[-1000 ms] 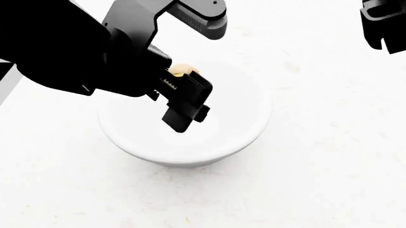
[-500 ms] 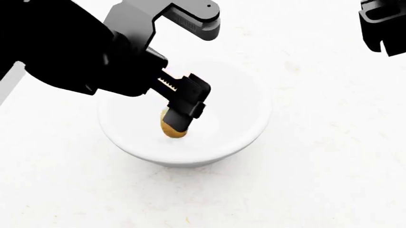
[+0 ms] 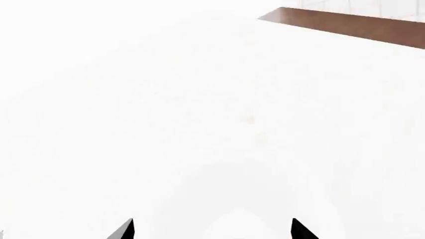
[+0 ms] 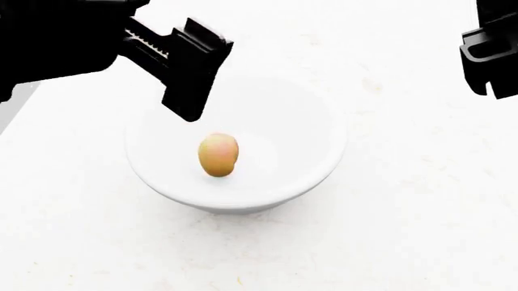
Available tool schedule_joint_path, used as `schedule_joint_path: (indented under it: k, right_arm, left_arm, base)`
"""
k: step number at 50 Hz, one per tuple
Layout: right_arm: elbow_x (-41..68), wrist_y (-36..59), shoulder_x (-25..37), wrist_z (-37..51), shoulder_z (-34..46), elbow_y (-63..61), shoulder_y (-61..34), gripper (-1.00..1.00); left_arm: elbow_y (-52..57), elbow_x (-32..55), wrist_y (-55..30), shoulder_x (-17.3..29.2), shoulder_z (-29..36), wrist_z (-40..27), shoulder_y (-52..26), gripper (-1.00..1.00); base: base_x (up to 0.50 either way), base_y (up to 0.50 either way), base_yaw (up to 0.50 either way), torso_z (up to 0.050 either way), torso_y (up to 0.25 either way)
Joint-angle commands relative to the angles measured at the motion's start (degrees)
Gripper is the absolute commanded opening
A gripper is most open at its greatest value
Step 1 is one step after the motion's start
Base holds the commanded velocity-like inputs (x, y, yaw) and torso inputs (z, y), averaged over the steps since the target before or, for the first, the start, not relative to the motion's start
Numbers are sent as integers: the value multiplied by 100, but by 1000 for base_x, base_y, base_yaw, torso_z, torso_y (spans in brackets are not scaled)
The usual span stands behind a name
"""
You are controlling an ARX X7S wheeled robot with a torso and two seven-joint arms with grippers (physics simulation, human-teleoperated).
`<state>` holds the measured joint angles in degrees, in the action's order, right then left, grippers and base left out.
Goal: Pick the cucumbers and broccolis from the sink and place them in one bowl. Place the apricot in the other bowl. Then turn off the sink faucet.
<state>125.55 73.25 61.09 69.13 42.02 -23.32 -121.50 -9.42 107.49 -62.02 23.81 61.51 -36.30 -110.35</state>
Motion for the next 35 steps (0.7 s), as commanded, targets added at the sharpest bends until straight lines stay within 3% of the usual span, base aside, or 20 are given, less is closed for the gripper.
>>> schedule_joint_path:
  k: [1, 7, 31, 35]
  right_arm:
    - [-70, -105, 54, -123, -189, -165, 137, 100]
    - [-181, -17, 5, -143, -149, -186, 143, 100]
    - [33, 298, -317, 168, 115, 153, -578, 100]
    - [-24, 339, -385, 137, 113, 205, -591, 100]
  left_arm:
    - [2928, 1023, 919, 1626, -1234, -1540, 573, 100]
    - [3499, 1258, 1284, 1971, -1520, -1784, 767, 100]
    - [3279, 1597, 1213, 2349, -1762, -1746, 381, 100]
    - [3295, 1641, 1225, 2379, -1799, -1744, 350, 100]
  base:
    - [0, 0, 0, 0, 0]
    - [-44, 1, 0, 0, 0]
    - [-500, 33, 0, 0, 0]
    - [0, 0, 0, 0, 0]
